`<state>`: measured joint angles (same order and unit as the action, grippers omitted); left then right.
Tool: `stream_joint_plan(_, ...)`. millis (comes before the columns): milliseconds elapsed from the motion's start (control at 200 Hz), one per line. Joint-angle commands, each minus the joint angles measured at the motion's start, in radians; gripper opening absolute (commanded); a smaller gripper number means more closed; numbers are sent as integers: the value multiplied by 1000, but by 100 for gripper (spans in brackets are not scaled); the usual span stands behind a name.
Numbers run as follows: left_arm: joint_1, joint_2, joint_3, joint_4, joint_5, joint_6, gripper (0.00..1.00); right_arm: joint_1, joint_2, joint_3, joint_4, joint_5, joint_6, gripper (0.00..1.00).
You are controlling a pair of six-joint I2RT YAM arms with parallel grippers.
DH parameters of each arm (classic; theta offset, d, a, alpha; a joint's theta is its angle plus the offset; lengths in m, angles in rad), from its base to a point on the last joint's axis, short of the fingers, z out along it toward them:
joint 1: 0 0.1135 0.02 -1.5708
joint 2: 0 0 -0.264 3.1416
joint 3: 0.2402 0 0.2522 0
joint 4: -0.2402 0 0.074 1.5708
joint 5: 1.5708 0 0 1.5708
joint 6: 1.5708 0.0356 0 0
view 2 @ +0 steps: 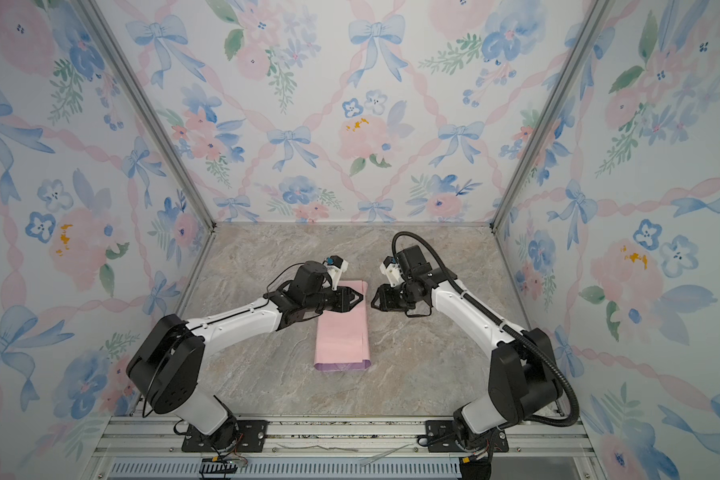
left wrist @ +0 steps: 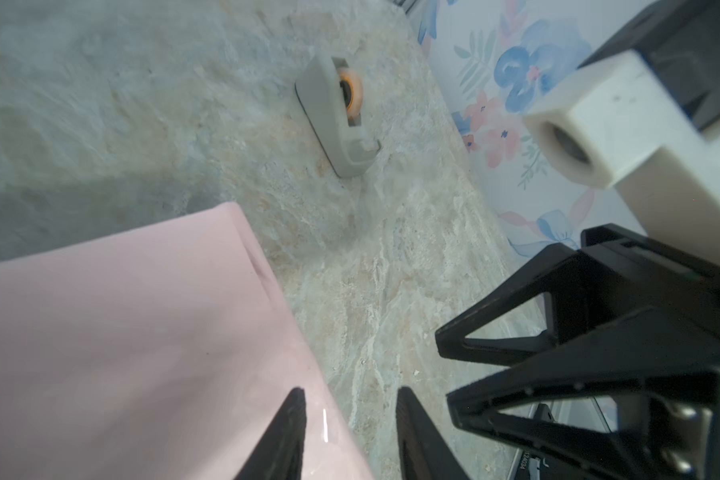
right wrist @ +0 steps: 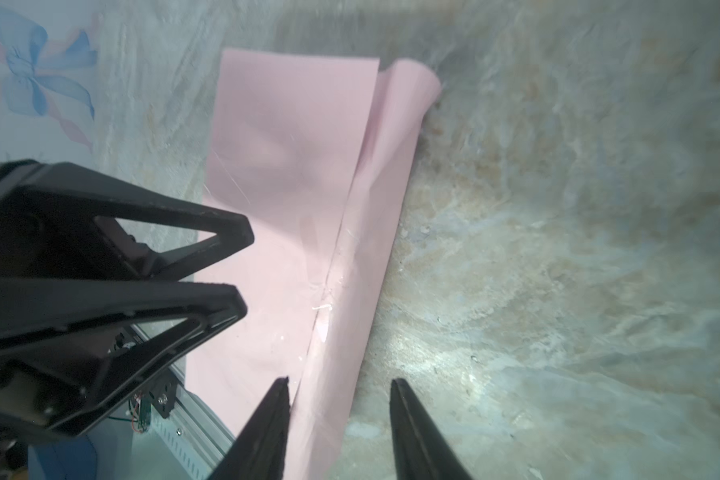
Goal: Wrap the gift box in paper
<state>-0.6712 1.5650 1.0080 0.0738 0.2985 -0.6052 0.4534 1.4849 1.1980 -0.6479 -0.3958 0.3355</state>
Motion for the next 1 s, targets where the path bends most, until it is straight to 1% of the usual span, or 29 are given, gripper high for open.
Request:
stream_joint_plan(0, 27, -100, 1, -124, -86, -20, 42, 44, -23, 40, -71, 77, 48, 46)
stream_joint_plan(95, 71, -177, -70, -179, -111, -65, 46, 80, 15, 65, -90, 111, 95, 51)
stream_joint_plan(210, 135, -261, -186, -200, -113, -124, 49, 113, 100, 83, -82, 116, 137, 61)
stream_joint_plan(275, 160, -290, -238, -199, -102, -146, 51, 121, 151, 99, -76, 106, 155, 62)
stream_joint_plan(315, 166, -298, -259, -199, -97, -152, 51, 127, 164, 107, -67, 97, 164, 63)
stream_joint_plan(350, 168, -300, -266, -199, -92, -157, 52, 132, 205, 112, -57, 92, 173, 64)
stream_joint_plan(545, 168, -262, -304, -165, -45, -178, 52, 158, 282, 126, -11, 37, 204, 64)
stream_joint_plan(705, 160, -228, -308, -126, -38, -183, 52, 175, 312, 128, 18, -2, 227, 62)
stream_joint_plan(935, 131, -164, -288, -86, -26, -183, 50, 198, 304, 124, 34, 6, 273, 59)
stream_joint_plan(995, 118, -149, -282, -83, -28, -179, 49, 203, 295, 118, 40, 21, 283, 56)
